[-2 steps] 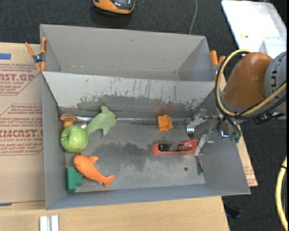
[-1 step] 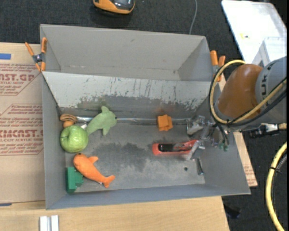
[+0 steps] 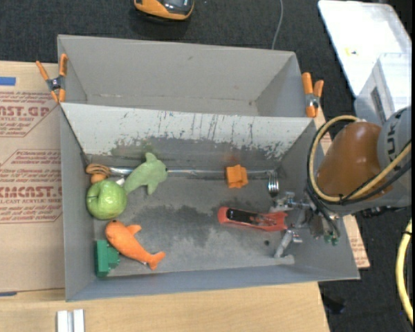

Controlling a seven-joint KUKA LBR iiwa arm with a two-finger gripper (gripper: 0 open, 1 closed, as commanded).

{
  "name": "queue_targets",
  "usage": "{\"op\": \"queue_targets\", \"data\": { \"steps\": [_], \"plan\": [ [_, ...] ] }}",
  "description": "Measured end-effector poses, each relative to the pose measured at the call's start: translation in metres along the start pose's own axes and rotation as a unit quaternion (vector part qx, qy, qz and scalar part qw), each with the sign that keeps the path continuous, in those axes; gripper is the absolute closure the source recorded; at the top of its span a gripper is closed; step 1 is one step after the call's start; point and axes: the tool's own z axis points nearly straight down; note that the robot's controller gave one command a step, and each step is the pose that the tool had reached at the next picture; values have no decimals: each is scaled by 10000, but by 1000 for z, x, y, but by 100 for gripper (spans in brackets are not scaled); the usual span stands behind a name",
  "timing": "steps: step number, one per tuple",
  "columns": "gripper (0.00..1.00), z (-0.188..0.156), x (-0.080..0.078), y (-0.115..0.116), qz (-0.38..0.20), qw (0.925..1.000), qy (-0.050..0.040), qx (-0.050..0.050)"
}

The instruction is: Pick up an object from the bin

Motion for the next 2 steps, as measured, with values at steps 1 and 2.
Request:
{"op": "queue_targets", "data": {
  "steps": [1,2],
  "plan": [
    [0,4,-6,-11,163,9999,-23,-5],
    [0,5,10,13,-126,9999,-75,20]
  ]
}}
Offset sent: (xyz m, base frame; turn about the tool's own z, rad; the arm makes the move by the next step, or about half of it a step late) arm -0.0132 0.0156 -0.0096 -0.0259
